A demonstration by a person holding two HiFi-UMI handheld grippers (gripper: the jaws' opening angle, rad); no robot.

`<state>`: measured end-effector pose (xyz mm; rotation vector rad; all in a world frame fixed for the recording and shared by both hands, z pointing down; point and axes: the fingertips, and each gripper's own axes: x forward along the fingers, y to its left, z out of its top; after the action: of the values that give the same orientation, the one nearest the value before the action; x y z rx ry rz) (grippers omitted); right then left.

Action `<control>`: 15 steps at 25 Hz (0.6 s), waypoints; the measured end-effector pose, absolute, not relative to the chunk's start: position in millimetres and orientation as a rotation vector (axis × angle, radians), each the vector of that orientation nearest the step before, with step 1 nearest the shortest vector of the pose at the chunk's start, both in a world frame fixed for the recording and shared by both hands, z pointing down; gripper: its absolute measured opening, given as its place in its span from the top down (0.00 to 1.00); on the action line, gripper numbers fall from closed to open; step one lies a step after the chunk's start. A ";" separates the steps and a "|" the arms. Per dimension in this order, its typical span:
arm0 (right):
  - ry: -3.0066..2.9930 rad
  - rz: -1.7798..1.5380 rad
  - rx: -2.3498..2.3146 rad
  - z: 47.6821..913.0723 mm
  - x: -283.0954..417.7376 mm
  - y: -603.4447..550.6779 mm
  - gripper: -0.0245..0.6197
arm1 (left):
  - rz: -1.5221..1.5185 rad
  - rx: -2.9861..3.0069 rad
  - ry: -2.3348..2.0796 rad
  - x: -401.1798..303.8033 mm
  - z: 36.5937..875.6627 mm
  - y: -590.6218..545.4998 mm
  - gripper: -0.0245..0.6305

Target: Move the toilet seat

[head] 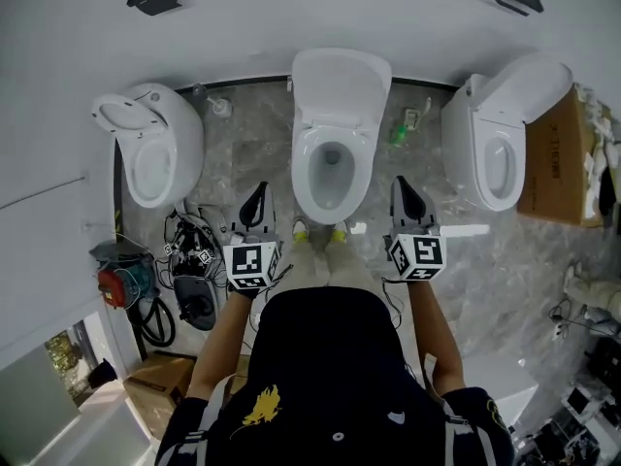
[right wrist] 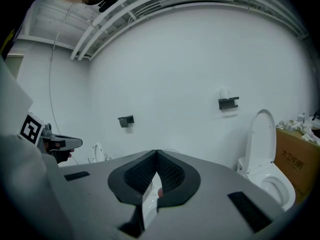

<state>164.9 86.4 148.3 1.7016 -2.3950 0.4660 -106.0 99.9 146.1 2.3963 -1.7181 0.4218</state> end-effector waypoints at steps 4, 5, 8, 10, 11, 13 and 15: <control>-2.344 0.480 1.731 167.2 157.0 79.2 0.92 | 0.393 2.396 -1.638 -106.2 171.5 86.9 0.93; -2.336 0.490 1.734 173.0 154.0 77.6 0.92 | 0.396 2.400 -1.623 -106.4 177.8 82.8 0.93; -2.324 0.499 1.712 192.0 141.7 71.2 0.92 | 0.410 2.405 -1.593 -107.7 196.6 69.5 0.93; -2.307 0.513 1.694 206.7 133.7 68.6 0.92 | 0.425 2.392 -1.569 -108.7 213.6 64.2 0.93; -2.296 0.518 1.692 213.1 131.2 66.5 0.92 | 0.434 2.391 -1.555 -107.6 222.1 61.0 0.93; -2.285 0.511 1.691 220.7 127.2 57.9 0.92 | 0.440 2.404 -1.536 -103.8 234.5 51.6 0.93; -2.287 0.498 1.688 225.3 122.5 51.1 0.92 | 0.442 2.415 -1.526 -101.2 242.9 45.3 0.93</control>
<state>122.5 51.1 225.3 1.6883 -2.2870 0.4976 -101.2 45.3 242.9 2.4153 -1.5256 0.4418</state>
